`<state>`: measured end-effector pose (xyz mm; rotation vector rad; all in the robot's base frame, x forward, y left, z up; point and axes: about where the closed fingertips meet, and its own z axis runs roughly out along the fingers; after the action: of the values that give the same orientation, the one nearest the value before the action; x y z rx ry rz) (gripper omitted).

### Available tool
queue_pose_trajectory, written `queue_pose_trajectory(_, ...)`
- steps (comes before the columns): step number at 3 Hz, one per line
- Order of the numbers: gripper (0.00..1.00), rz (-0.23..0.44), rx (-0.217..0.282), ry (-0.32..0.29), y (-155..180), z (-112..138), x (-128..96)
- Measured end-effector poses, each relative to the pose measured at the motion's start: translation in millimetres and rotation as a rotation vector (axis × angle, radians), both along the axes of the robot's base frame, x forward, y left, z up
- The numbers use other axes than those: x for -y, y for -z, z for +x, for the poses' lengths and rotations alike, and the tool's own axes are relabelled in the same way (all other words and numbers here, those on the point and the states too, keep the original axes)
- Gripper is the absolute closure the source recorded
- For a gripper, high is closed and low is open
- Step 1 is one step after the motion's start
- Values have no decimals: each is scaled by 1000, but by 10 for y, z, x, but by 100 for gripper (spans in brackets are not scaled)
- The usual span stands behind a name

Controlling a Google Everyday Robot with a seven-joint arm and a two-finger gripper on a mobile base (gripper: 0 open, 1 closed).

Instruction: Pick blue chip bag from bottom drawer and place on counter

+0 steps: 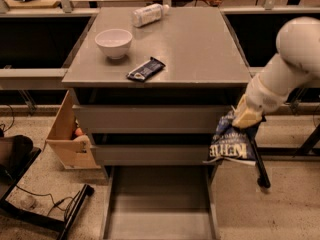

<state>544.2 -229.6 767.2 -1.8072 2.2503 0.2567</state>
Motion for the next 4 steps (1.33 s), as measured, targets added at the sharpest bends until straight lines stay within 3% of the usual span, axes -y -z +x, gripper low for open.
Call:
queue_pose_trajectory(1,100,-20,-2,52,-481,301,98)
queue_pose_trajectory(2,100,-8,71,79,-821,487,170)
queue_pose_trajectory(3,100,-11,76,79,-850,505,172)
queue_pose_trajectory(4,100,-39,139,73,-1199,718,184)
